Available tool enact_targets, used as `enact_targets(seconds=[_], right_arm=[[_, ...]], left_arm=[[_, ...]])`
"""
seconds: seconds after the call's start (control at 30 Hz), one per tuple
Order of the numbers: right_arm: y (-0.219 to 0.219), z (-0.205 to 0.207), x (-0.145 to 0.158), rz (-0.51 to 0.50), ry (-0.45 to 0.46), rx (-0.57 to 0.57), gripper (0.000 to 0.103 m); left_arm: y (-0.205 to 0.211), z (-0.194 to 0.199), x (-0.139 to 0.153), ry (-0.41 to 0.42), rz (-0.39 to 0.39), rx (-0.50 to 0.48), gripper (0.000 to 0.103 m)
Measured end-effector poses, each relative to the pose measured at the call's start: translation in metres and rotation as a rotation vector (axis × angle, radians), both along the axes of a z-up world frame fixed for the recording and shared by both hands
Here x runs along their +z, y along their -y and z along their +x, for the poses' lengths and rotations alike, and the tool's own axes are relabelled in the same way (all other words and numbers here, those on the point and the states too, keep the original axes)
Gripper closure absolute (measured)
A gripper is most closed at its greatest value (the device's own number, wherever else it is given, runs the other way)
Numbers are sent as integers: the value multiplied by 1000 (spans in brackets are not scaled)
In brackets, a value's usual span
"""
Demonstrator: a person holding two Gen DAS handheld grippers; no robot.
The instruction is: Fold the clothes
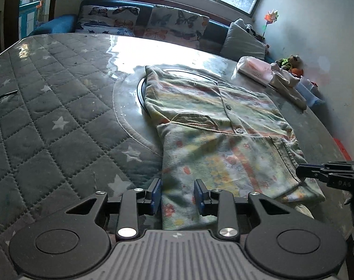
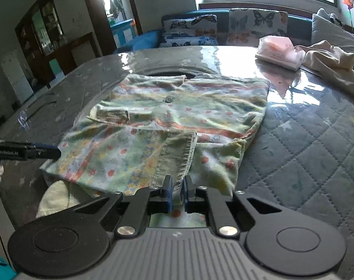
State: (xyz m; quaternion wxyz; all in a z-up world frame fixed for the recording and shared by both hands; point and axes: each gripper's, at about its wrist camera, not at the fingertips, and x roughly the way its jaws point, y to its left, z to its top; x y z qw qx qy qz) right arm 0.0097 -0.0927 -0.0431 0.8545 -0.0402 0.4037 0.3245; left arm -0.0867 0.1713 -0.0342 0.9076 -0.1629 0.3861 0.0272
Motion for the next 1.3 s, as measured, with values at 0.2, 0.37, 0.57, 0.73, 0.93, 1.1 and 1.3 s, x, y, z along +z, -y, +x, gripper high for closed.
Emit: enact_targets(seconds=[0.2,0.37,0.57,0.73,0.93,1.1,1.3], right_arm=[[-4,-1,-3,-4,-7,-1,88],[-1,-6,9,18,17,-1,99],[9,-25,32,70,16,4,99],[8,-23,12,5,-2,0,93],[0,-11,30,-2,106,39,93],[-25,9,18,-21,125,101,90],[-35,20,-5,-75,110,147,86]], left_arm=[[0,1,-1,7,0,-4,78],[-5,1,1,9,-13,-5,98],[-7,3,3,7,3,-26,99],[-8,5,7,-5,23,-44,94],[-6,16,32,67,54,-55,88],[4,52,25,65,66,-92,88],[5,80,0,3,102,-104,89]])
